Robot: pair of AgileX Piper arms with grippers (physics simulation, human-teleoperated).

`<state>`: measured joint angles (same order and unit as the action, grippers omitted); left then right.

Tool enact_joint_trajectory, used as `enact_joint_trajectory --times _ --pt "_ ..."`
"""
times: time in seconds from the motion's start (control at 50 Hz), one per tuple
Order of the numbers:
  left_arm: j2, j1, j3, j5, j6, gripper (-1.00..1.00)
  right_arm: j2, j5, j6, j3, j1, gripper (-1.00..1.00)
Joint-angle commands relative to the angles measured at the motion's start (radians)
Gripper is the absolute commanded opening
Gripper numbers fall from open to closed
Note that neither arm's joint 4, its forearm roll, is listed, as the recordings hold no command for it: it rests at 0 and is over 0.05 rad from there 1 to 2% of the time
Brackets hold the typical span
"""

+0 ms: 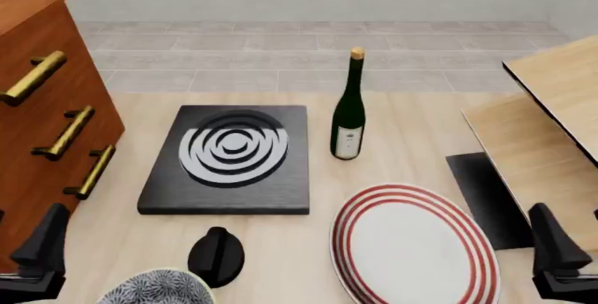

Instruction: Put the bowl on the top of the cabinet.

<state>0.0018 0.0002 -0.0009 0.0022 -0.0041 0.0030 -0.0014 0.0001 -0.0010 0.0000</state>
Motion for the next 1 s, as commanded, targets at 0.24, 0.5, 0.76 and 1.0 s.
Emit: enact_joint_trajectory --times 0.24,0.5,0.76,1.0 --pt "-0.001 -0.016 -0.002 0.016 -0.003 1.0 0.006 -0.004 0.0 -0.001 0.0 1.0" --pt "-0.001 -0.015 -0.005 0.023 -0.003 1.0 0.007 -0.003 0.0 -0.002 0.0 1.0" --pt "0.003 -0.006 -0.076 0.098 0.01 1.0 0.007 -0.004 0.0 -0.002 0.0 1.0" --pt "0.003 -0.021 -0.166 0.255 0.062 1.0 0.007 -0.004 0.0 -0.002 0.0 1.0"
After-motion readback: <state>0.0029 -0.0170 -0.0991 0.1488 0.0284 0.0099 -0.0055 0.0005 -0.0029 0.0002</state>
